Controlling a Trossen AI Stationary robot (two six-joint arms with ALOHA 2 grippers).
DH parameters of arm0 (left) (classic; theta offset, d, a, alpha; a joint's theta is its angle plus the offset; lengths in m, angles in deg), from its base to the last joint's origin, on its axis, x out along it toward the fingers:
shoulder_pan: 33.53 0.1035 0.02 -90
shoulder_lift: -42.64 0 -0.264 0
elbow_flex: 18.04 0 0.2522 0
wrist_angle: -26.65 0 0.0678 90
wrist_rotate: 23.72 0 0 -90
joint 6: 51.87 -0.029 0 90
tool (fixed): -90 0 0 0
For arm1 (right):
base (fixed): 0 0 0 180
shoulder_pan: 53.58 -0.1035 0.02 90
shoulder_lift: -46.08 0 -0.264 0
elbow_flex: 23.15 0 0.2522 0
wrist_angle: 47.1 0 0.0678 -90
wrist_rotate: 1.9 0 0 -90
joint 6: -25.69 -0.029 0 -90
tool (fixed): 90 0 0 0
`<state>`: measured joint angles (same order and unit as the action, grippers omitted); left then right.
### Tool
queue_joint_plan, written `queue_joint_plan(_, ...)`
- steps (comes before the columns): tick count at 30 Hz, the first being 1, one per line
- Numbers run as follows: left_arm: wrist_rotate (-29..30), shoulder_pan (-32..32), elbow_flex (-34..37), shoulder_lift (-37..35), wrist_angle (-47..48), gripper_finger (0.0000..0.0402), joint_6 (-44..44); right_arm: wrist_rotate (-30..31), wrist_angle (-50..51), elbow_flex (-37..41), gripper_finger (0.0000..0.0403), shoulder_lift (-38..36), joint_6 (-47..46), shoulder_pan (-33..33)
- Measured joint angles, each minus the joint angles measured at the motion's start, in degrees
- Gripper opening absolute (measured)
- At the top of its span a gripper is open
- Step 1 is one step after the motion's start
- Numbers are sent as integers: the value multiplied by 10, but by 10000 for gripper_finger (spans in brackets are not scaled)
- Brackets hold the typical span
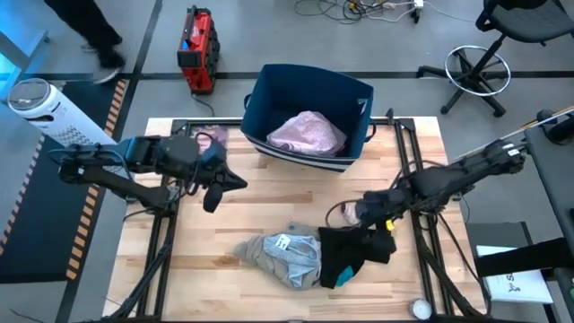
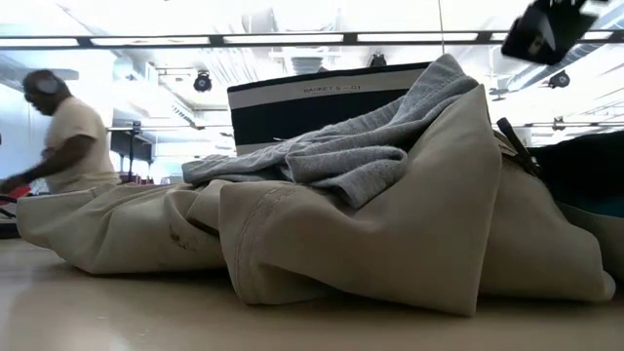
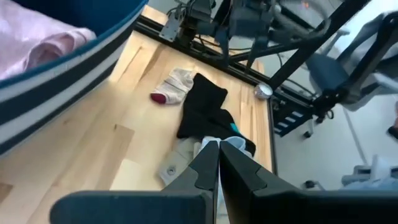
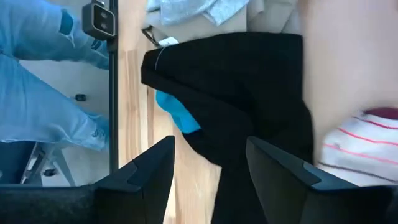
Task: Sort clothes
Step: Put the black underwear into the blue laundry bin
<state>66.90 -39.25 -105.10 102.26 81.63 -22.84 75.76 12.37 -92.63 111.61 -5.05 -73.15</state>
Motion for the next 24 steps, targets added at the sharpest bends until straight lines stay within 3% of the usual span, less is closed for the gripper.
queue_joint_plan(10,0,1,34,-42,0,0,-13,36,-79,80,189,100,-31,-2)
queue_joint_plan(20,0,1,32,-46,1,0,-20,96,-152,74,247,256,-41,0)
queue_joint_plan(24,0,1,32,-46,2,0,-36,100,-150,64,220,295,-46,2)
